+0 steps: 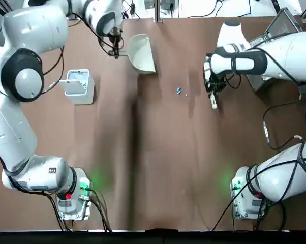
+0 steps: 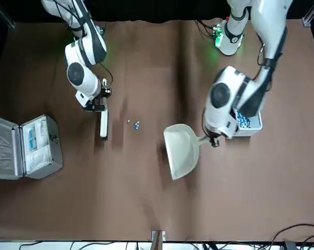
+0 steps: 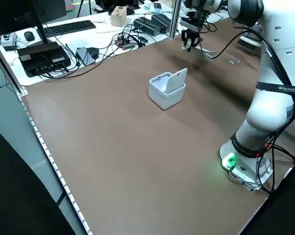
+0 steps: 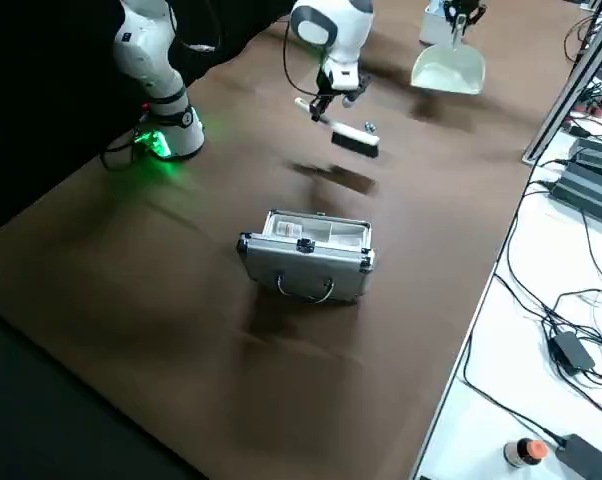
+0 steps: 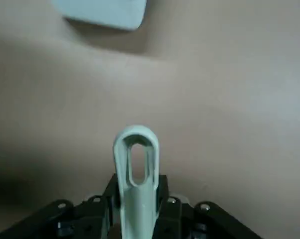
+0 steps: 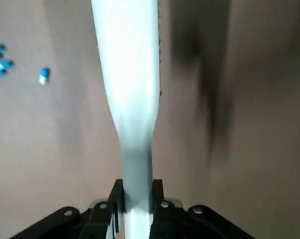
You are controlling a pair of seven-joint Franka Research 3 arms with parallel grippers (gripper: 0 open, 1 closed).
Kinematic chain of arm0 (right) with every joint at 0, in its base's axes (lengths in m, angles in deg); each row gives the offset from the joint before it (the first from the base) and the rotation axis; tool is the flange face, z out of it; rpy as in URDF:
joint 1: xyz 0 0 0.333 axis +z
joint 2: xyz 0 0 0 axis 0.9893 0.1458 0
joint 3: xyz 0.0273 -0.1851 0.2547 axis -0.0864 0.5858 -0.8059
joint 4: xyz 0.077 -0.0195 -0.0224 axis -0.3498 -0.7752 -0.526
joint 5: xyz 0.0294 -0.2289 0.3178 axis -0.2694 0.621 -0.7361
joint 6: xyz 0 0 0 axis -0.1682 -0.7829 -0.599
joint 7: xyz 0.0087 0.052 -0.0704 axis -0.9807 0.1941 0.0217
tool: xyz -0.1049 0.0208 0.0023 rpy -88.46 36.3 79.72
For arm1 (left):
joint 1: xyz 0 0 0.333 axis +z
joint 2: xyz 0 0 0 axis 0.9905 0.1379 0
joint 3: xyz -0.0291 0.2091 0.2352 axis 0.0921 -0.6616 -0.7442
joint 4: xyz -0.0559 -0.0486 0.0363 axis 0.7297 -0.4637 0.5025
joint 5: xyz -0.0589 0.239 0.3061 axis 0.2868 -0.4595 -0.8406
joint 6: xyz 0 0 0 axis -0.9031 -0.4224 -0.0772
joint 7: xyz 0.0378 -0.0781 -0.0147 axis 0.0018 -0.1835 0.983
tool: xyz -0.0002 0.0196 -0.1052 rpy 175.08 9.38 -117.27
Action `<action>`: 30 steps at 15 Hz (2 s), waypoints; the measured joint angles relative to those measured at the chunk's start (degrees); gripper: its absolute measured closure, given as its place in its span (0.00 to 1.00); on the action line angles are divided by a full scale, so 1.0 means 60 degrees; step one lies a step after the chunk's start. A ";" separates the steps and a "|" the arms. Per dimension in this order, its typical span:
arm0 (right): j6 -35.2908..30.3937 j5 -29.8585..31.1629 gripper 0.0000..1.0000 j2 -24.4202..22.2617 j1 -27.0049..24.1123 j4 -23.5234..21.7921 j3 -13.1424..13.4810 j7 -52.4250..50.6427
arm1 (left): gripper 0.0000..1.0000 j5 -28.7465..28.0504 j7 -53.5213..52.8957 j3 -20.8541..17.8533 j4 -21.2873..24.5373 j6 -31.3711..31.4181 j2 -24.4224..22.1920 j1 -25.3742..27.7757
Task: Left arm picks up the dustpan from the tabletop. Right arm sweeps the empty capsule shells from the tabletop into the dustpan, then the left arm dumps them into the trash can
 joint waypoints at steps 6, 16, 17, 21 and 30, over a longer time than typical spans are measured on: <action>-0.0167 -0.0020 0.74 0.0003 -0.0114 0.0350 0.0003 0.0109 | 0.67 -0.0325 0.0695 -0.0005 0.0034 -0.0130 0.0217 -0.1594; -0.1193 -0.0198 0.74 0.1195 0.0057 0.1590 -0.0096 0.1532 | 0.67 -0.1032 0.0671 -0.0014 0.0035 -0.0707 0.0841 -0.2708; -0.1257 -0.0252 0.74 0.1349 0.0131 0.1723 -0.0109 0.1567 | 0.67 -0.1046 0.0669 -0.0013 0.0031 -0.0707 0.0915 -0.2764; -0.1252 -0.0470 0.74 0.1795 0.0497 0.1842 -0.0142 0.1576 | 0.67 -0.1066 0.0669 -0.0014 -0.0148 -0.0705 0.1172 -0.2936; -0.0806 -0.0837 0.74 0.2144 0.1469 0.1655 -0.0186 0.1635 | 0.67 -0.1068 0.0629 -0.0015 -0.0641 -0.0706 0.1618 -0.2976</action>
